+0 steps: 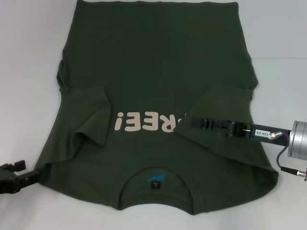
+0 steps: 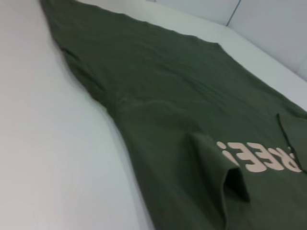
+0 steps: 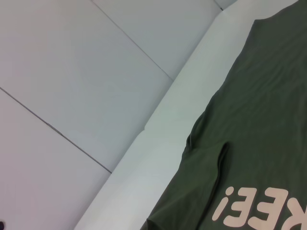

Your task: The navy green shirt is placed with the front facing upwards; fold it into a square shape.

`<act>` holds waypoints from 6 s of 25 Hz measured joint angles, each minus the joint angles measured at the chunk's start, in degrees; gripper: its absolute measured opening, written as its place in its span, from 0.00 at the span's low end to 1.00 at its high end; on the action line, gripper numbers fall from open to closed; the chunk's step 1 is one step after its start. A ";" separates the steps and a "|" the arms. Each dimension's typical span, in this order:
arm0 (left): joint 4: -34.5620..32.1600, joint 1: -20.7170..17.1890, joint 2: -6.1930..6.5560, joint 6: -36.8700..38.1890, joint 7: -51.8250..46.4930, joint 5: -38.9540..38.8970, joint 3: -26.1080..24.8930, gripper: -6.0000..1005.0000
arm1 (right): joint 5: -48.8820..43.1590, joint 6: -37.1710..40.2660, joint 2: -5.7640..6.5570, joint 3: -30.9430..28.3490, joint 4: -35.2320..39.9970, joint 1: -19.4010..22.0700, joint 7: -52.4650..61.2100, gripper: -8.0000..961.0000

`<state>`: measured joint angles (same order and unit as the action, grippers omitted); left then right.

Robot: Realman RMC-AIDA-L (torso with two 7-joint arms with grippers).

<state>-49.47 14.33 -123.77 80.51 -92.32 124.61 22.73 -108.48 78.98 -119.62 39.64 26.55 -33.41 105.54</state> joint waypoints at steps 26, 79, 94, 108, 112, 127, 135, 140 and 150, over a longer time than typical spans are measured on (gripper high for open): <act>0.68 0.90 -0.07 0.39 -0.59 3.06 2.04 0.83 | 0.34 0.09 0.09 0.00 0.00 0.10 0.20 0.96; 1.56 3.50 0.29 1.48 -1.23 5.38 2.14 0.82 | 0.38 0.12 0.18 -0.35 0.00 0.11 0.12 0.96; 0.95 4.21 0.32 -0.86 -4.21 7.29 2.64 0.41 | 0.48 0.13 0.18 -0.35 0.00 0.11 0.14 0.96; 0.95 4.87 0.28 -0.89 -4.37 7.31 2.62 0.05 | 0.65 -0.02 0.18 -0.35 0.08 0.11 0.20 0.96; 0.13 4.88 0.40 -0.29 -5.28 7.06 2.19 0.03 | 0.65 -0.19 0.30 -0.35 0.05 0.10 0.19 0.96; -3.44 3.61 0.46 1.18 -7.85 7.41 2.05 0.03 | 0.05 0.37 1.53 0.18 0.01 1.05 1.77 0.96; -5.84 2.39 0.07 1.48 -8.48 7.48 2.05 0.03 | -2.33 4.25 6.08 0.40 0.70 4.47 7.83 0.96; -5.87 2.23 -0.01 2.06 -8.36 7.48 2.06 0.03 | -2.49 8.01 9.14 -0.37 0.76 7.71 10.78 0.96; -5.90 2.54 -0.05 2.77 -8.10 7.49 2.33 0.03 | -8.07 9.47 11.59 -1.19 0.98 10.93 16.25 0.96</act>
<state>-55.38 16.87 -123.83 83.29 -100.42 132.10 25.06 -116.56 88.44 -108.02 38.44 27.52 -22.48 121.79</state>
